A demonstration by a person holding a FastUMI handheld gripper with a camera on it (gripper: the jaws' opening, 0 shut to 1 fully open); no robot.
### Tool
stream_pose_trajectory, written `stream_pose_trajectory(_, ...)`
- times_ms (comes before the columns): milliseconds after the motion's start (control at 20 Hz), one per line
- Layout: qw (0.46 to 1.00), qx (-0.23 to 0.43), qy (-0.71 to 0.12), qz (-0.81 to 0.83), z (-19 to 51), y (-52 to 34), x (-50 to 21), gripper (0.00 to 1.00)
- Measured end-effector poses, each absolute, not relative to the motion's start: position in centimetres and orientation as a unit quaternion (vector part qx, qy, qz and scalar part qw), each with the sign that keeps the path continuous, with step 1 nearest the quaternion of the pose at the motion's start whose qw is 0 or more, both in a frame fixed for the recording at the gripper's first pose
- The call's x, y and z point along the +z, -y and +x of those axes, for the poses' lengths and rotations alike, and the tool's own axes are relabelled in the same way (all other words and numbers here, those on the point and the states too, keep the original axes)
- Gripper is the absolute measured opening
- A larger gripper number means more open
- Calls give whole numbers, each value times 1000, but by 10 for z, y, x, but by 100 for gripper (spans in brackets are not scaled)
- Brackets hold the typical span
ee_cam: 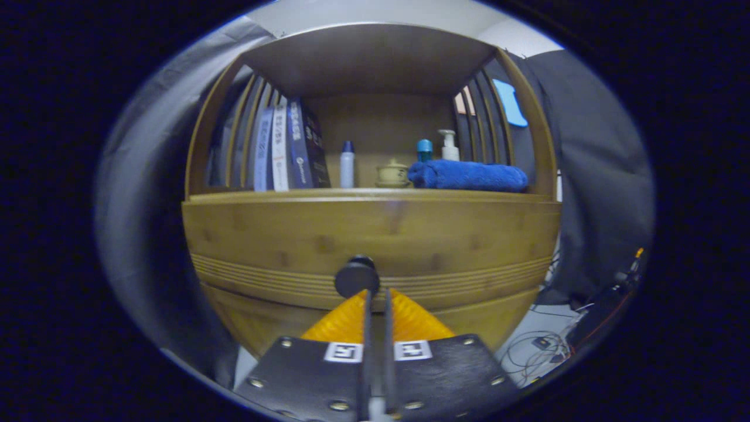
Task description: Pull open the drawer, take out the items inside it, and place them on the countertop above the cabinet.
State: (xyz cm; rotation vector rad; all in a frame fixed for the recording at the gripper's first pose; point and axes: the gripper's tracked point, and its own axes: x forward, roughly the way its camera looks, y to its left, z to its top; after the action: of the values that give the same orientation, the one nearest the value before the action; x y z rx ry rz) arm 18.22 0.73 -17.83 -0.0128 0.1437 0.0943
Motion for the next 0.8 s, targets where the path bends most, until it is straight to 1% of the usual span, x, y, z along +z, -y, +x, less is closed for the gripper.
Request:
stream_pose_trajectory(100,997,39,-70,-8,191,-3,-171,45)
stream_pose_trajectory(250,997,34,-69,-6,205,-10,-165,78)
stream_pose_trajectory(350,995,27,-100,-5,218,-9,-175,78)
stream_pose_trajectory(400,993,37,-116,5,230,-15,-187,78)
stream_pose_trajectory(450,995,34,-92,7,238,-19,-191,65)
stream_pose_trajectory(500,995,40,-93,-7,248,-16,-197,52)
stream_pose_trajectory(550,995,41,-94,-15,246,-15,-189,39)
stream_pose_trajectory(650,993,42,-113,-10,219,-15,-182,31)
stream_pose_trajectory(750,993,44,-108,-16,198,-17,-180,23)
stream_pose_trajectory(800,993,47,-108,-16,190,-17,-179,23)
